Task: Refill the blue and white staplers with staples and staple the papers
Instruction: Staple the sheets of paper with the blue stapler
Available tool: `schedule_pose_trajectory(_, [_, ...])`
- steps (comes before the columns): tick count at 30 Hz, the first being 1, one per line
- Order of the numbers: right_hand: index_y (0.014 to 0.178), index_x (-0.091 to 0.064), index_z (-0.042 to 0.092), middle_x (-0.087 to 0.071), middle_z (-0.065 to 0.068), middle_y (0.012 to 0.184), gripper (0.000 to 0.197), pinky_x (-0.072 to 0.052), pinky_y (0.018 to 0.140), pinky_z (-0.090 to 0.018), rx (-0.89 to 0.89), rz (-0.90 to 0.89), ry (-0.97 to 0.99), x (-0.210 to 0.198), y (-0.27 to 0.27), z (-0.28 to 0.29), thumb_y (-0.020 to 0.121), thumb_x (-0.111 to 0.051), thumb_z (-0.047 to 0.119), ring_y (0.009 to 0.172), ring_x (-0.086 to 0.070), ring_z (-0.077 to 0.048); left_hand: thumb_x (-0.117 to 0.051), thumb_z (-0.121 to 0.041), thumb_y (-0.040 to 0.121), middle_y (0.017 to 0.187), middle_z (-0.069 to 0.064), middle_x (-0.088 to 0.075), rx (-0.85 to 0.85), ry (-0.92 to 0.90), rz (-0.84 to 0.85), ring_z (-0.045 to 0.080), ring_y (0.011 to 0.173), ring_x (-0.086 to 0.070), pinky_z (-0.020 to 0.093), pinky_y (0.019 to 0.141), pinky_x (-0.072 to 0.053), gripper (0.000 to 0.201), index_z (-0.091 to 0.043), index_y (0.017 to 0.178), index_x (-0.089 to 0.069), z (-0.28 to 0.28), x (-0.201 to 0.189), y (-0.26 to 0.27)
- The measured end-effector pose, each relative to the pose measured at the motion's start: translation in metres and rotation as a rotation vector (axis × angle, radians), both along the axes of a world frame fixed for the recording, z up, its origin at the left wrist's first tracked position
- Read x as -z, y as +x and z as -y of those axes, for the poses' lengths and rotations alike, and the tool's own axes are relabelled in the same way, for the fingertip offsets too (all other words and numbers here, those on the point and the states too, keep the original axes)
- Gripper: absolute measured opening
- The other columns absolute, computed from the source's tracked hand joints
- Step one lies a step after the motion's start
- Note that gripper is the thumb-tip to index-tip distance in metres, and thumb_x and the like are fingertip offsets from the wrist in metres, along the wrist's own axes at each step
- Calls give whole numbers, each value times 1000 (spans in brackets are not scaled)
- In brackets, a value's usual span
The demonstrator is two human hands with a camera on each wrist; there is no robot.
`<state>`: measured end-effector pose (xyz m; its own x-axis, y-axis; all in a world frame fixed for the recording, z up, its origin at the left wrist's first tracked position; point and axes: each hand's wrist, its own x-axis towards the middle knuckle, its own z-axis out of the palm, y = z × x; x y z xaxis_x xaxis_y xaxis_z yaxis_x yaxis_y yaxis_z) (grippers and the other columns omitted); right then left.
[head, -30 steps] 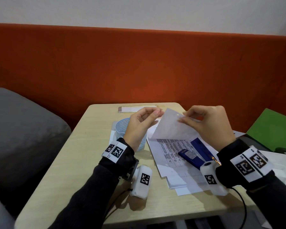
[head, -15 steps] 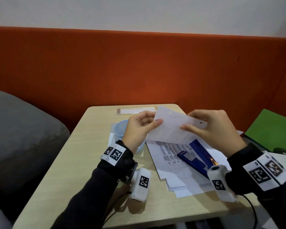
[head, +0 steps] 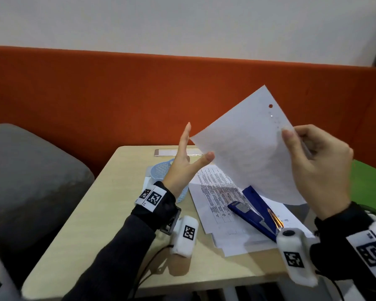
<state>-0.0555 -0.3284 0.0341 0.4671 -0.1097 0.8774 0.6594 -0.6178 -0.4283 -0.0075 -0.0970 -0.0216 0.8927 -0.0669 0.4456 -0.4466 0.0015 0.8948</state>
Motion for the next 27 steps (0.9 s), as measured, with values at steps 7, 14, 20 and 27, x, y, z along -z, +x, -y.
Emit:
schedule_pose_trajectory(7, [90,-67,0,-60,-25,80,29,-42,69,-28,-595,-535,296,12,-15,-24,97,-57,27,72,-51,-19,-67,-84,50,145,-5,-48,170,-117,-237,17,134,-46,48,113,-29,118,-41,149,-20,3,3,-16])
schedule_pose_trajectory(14, [91,-65,1,-72,-4,64,26,-48,65,-34,-568,-715,296,28,-11,-48,88,-70,26,62,-64,-17,-83,-65,49,128,4,-65,348,-241,-282,20,122,-59,34,95,-50,93,-17,125,-57,-1,-5,-49])
schedule_pose_trajectory(20, [81,-61,14,-68,-8,73,18,-48,61,-32,-412,-539,136,35,-11,-72,85,-73,28,64,-62,-20,-77,-28,77,138,15,-56,346,-299,-269,33,129,-51,51,110,-36,69,-9,137,-49,2,-4,-63])
schedule_pose_trajectory(27, [106,-74,33,-51,9,115,27,-38,88,-21,-322,-381,-102,54,-30,-88,89,-59,49,110,-48,-4,-66,-27,83,126,12,-65,211,-398,-307,28,115,-63,40,92,-54,52,-10,131,-57,-3,-9,-74])
